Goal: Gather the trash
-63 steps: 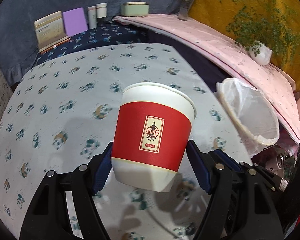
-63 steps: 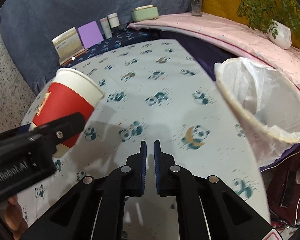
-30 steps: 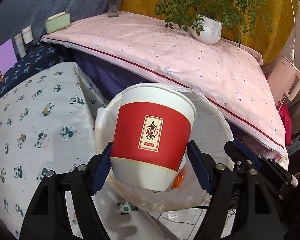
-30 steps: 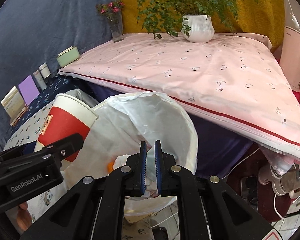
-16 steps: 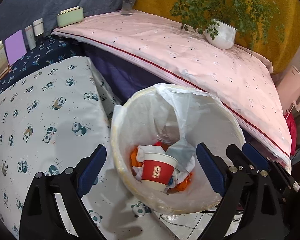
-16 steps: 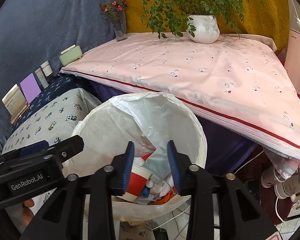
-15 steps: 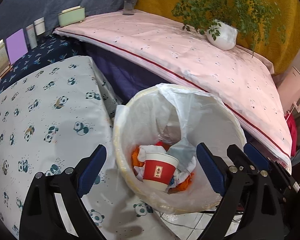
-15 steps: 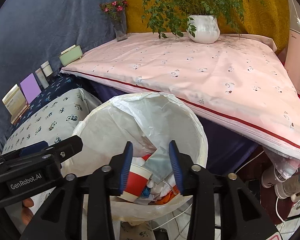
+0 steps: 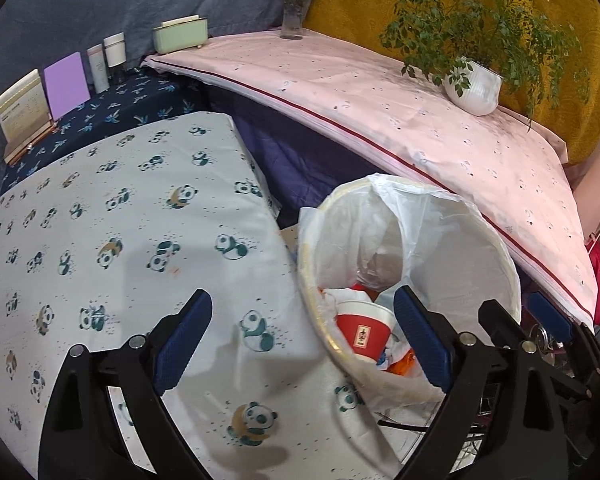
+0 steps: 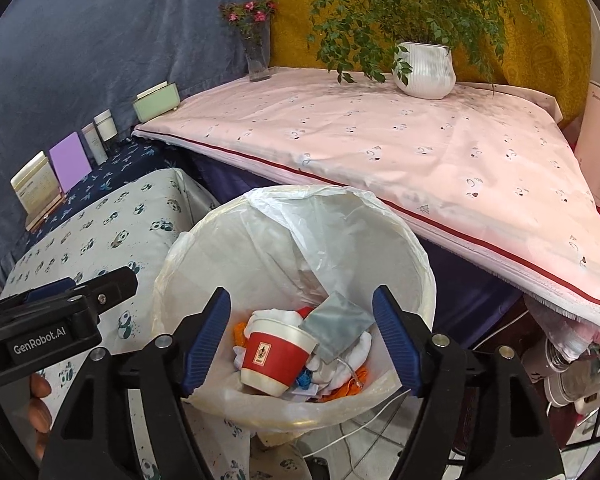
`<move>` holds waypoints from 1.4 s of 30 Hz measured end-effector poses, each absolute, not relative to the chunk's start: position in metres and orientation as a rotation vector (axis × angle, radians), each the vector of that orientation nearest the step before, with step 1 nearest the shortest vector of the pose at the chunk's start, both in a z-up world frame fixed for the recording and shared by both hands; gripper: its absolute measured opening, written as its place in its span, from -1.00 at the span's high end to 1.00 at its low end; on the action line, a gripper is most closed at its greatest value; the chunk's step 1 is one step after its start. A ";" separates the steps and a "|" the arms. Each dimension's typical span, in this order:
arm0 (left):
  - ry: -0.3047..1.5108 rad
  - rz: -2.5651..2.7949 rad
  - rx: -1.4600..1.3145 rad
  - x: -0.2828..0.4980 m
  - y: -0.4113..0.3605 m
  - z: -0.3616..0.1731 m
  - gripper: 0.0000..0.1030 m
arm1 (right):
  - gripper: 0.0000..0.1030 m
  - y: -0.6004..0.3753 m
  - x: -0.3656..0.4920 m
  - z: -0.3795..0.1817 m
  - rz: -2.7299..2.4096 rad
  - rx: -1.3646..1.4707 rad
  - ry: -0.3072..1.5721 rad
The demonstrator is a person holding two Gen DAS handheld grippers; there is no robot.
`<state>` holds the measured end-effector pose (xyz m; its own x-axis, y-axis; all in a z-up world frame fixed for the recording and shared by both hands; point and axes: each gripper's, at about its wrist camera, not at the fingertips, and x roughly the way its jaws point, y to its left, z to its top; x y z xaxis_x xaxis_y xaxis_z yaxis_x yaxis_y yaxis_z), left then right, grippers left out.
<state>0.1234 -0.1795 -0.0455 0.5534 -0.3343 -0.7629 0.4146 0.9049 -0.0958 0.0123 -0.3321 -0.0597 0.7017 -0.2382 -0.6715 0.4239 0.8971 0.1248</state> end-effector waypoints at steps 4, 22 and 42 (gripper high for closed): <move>0.873 -0.414 0.094 0.120 -0.165 -0.044 -0.74 | -0.52 -0.324 0.009 -0.056 -0.375 0.259 0.717; 0.850 -0.329 0.154 0.091 -0.127 -0.050 -0.80 | -0.88 -0.286 -0.015 -0.046 -0.372 0.205 0.720; 0.856 -0.291 0.161 0.065 -0.119 -0.055 -0.82 | -0.88 -0.268 -0.038 -0.050 -0.375 0.173 0.750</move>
